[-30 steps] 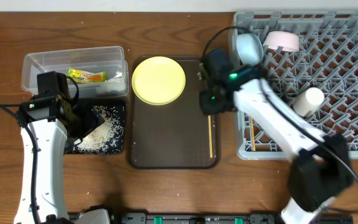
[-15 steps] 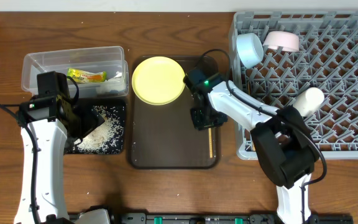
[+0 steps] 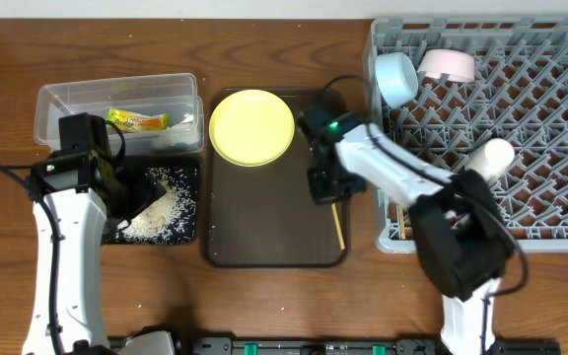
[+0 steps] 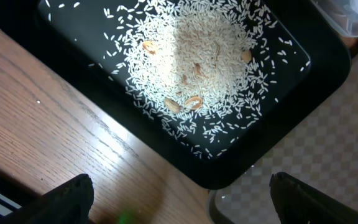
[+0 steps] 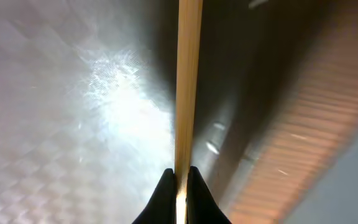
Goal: Sort waste into correct bins and load items into the dishwasher rack
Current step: 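Grasp the second wooden chopstick on the brown tray with the right gripper, then carry the second chopstick right and release it into the rack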
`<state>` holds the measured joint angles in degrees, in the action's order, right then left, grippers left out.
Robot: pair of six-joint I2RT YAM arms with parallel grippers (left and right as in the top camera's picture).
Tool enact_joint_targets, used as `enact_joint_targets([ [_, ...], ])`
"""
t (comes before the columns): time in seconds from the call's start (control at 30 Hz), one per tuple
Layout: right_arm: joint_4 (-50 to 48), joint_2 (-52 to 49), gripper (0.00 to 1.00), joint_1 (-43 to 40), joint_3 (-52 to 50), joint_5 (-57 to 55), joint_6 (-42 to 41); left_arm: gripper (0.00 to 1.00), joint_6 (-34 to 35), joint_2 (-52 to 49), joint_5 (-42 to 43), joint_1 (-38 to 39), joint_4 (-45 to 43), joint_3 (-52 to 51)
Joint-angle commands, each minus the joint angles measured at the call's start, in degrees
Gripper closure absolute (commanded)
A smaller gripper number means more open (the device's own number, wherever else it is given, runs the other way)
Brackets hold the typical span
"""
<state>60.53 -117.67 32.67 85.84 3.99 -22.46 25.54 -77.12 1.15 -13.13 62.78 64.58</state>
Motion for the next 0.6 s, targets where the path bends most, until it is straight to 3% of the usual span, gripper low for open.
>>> enact_joint_targets([
  [0.0,0.17,9.86,0.99,-3.69,3.72,-0.13,4.13,0.07,0.04,0.5,-0.13,-0.31,0.2,-0.24],
  [0.23,1.27,20.02,0.99,-9.7,3.72,-7.3,6.23,0.07,0.07,0.5,-0.13,-0.31,0.17,-0.24],
  [0.57,2.86,17.11,0.99,-16.15,-2.29,-8.48,7.1,0.07,0.07,0.5,-0.13,-0.31,0.15,-0.24],
])
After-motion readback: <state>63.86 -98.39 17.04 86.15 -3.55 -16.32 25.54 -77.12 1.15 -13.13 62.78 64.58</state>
